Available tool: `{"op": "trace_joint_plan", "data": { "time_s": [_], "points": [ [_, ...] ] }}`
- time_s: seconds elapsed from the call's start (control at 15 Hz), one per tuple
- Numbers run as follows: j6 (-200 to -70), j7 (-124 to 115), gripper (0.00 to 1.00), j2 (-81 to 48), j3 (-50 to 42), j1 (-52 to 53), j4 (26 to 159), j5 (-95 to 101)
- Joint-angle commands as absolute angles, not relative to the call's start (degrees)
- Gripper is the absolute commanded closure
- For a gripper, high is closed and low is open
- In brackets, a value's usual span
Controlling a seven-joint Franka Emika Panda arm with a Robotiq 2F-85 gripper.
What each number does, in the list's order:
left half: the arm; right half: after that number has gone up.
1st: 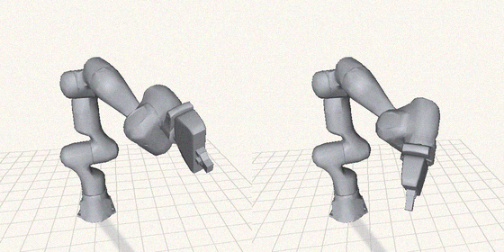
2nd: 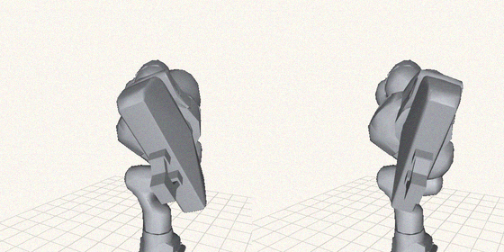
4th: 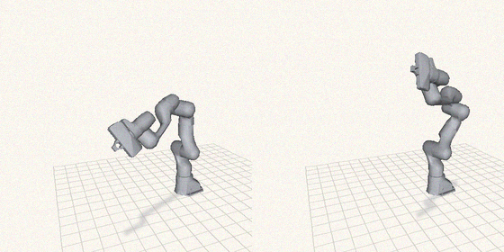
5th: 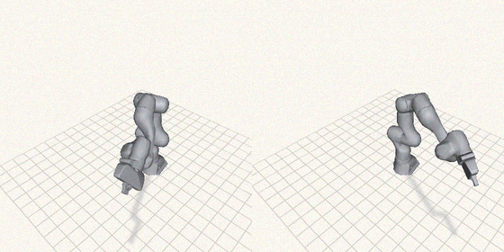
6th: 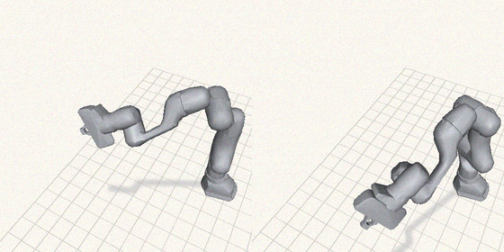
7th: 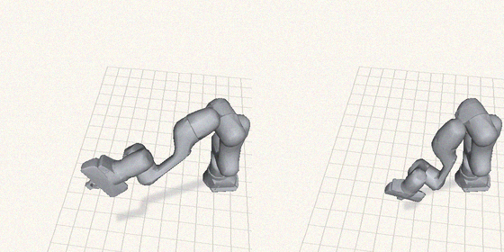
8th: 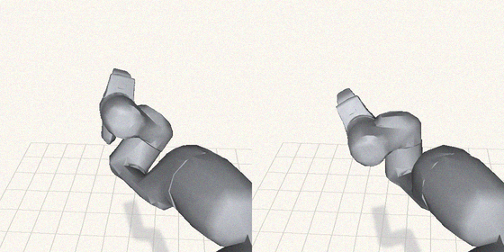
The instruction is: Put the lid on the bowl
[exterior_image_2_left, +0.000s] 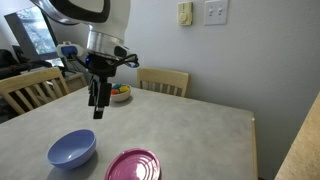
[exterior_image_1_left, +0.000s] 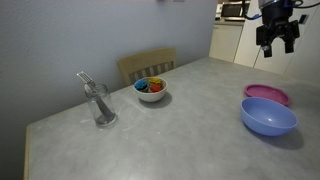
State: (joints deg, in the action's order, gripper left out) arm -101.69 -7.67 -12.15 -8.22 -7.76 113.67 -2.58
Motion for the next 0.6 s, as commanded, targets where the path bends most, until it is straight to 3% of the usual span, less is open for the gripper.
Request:
{"op": "trace_joint_plan", "data": {
  "time_s": [0.0, 0.53],
  "points": [
    [-102.9, -9.2, 0.00, -16.1, -8.8, -8.9, 110.9, -6.5],
    [-103.2, -9.9, 0.00, -18.0, -9.0, -8.9, 110.5, -6.3]
  ]
}}
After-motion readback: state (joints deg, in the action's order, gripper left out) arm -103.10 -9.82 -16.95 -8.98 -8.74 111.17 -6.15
